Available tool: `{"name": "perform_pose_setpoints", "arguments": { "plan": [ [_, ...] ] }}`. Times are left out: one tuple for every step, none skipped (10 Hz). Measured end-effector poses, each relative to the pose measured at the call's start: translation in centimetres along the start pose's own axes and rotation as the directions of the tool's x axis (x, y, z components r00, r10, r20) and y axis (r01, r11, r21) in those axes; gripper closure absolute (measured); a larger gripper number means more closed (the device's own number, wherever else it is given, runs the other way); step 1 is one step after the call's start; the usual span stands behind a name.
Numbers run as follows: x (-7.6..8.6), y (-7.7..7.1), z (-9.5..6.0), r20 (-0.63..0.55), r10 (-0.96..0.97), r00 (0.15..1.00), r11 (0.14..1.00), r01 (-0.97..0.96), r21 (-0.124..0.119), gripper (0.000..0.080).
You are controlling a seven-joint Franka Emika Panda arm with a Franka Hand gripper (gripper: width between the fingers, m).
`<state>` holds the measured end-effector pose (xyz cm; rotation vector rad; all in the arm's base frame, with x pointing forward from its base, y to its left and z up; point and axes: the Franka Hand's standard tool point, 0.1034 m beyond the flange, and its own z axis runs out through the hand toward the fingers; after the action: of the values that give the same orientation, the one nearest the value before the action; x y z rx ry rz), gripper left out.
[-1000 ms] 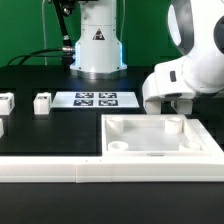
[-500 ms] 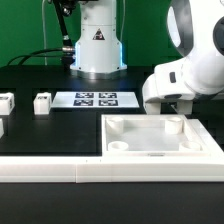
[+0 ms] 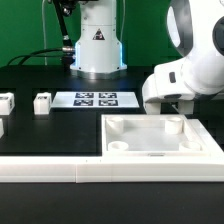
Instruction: Assemble square table
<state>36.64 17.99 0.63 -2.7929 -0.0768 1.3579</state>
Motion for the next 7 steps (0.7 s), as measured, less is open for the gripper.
{"name": "perform_pose_setpoints", "arguments": {
  "plan": [
    [0.0,0.1,-0.2,0.001,-0.01,1.0,1.0,0.01,0.001,0.0515],
    [-0.3,0.7,-1.5,-0.004,-0.025,1.0,1.0,0.025,0.01,0.0515],
    [-0.9,1.2,-3.5,-0.022,-0.024,0.999,0.999,0.024,0.023,0.0515],
    [-1.5,1.7,-5.0,-0.028,-0.02,0.999,0.999,0.021,0.032,0.0514],
    [-2.2,2.3,-6.7,-0.04,-0.014,0.999,0.999,0.016,0.041,0.0514],
    [-2.9,2.9,-8.0,-0.034,-0.007,0.999,0.999,0.009,0.049,0.0514],
    [-3.1,3.0,-8.5,-0.043,-0.004,0.999,0.999,0.006,0.053,0.0514]
  ]
}}
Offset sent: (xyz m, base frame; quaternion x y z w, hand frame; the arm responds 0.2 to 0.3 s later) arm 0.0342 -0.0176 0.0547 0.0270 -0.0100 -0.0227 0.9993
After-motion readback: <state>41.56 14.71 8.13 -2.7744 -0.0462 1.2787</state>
